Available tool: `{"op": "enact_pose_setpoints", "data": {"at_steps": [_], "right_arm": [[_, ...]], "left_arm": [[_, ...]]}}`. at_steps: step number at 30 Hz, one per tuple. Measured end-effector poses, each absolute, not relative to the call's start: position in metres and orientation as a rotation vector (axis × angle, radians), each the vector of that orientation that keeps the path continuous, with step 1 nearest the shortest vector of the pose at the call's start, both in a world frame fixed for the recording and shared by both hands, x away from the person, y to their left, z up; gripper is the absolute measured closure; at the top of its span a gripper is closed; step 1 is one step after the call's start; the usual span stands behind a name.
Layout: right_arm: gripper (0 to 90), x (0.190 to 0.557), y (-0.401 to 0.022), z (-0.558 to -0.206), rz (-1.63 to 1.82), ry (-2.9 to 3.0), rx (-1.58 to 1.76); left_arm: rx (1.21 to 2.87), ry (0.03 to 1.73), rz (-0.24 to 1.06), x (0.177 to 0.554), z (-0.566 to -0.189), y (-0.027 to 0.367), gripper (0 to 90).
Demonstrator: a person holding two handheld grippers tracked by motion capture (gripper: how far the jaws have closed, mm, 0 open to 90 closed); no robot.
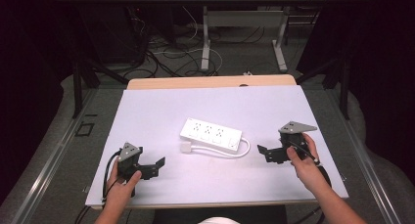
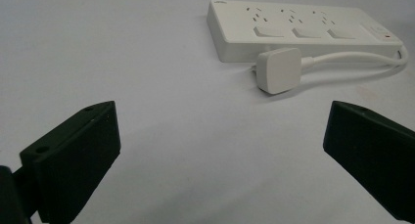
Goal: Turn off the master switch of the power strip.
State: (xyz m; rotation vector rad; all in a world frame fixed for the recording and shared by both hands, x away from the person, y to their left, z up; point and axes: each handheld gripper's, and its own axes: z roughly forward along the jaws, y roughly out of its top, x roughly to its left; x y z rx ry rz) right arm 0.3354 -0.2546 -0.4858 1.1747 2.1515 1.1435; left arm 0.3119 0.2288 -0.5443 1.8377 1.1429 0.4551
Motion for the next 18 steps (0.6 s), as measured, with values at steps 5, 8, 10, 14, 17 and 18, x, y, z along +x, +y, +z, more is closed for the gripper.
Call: {"op": "enact_pose_setpoints", "data": {"at_steps": [5, 8, 10, 14, 17, 18], "right_arm": [[0.0, 0.330, -0.263, -0.491, 1.140, 2.116, 1.205], [0.0, 0.326, -0.268, -0.494, 1.139, 2.086, 1.246], [0.0, 0.325, -0.272, -0.498, 1.144, 2.070, 1.265], [0.0, 0.321, -0.279, -0.506, 1.132, 2.033, 1.290], [0.0, 0.320, -0.285, -0.512, 1.116, 2.007, 1.292], [0.0, 0.319, -0.287, -0.513, 1.113, 1.997, 1.291]], "left_arm": [[1.822, 1.158, 0.465, 0.312, -0.545, 0.230, 0.6], [1.817, 1.172, 0.470, 0.313, -0.544, 0.231, 0.6], [1.811, 1.178, 0.471, 0.312, -0.544, 0.232, 0.7], [1.809, 1.185, 0.478, 0.312, -0.544, 0.232, 0.7], [1.813, 1.190, 0.479, 0.313, -0.544, 0.233, 0.7], [1.802, 1.196, 0.480, 0.313, -0.544, 0.233, 0.7]]}}
